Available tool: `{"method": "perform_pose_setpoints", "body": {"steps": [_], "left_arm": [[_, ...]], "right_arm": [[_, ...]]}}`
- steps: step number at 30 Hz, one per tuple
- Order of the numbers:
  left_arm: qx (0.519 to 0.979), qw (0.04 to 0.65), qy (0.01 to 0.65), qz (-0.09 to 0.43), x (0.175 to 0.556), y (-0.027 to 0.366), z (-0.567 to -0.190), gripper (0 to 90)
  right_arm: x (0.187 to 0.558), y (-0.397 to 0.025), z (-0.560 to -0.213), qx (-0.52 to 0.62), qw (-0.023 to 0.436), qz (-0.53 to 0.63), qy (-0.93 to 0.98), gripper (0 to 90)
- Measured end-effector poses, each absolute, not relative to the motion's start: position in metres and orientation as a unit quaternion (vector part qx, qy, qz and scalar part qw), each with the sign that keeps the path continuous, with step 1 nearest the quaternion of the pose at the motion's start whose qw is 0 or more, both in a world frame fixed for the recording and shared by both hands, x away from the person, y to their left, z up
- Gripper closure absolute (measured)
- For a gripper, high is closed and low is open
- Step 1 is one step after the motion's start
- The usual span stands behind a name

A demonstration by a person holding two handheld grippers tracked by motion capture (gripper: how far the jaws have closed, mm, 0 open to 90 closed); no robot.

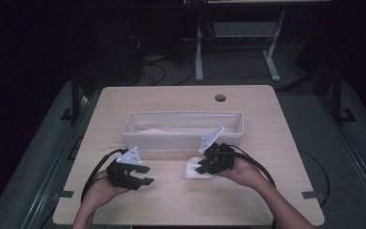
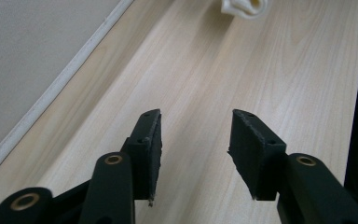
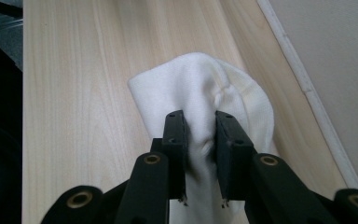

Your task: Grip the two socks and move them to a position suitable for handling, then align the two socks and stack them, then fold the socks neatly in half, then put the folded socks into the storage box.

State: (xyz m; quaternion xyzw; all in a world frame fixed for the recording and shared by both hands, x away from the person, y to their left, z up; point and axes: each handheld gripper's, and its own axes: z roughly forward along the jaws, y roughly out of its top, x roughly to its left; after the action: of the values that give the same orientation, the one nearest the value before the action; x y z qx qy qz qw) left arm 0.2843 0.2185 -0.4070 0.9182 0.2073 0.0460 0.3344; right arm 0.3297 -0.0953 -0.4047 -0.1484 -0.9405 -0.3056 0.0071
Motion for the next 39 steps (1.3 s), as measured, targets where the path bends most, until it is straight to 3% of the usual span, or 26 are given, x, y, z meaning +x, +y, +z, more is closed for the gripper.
{"method": "perform_pose_setpoints", "body": {"steps": [28, 39], "left_arm": [[0.913, 0.335, 0.224, 0.06, 0.282, 0.222, -0.403, 34.3], [0.911, 0.337, 0.226, 0.066, 0.282, 0.226, -0.401, 31.7]], "right_arm": [[0.334, -0.131, -0.371, -0.162, -0.017, -0.31, -0.937, 75.2], [0.336, -0.134, -0.362, -0.162, -0.021, -0.307, -0.937, 75.1]]}}
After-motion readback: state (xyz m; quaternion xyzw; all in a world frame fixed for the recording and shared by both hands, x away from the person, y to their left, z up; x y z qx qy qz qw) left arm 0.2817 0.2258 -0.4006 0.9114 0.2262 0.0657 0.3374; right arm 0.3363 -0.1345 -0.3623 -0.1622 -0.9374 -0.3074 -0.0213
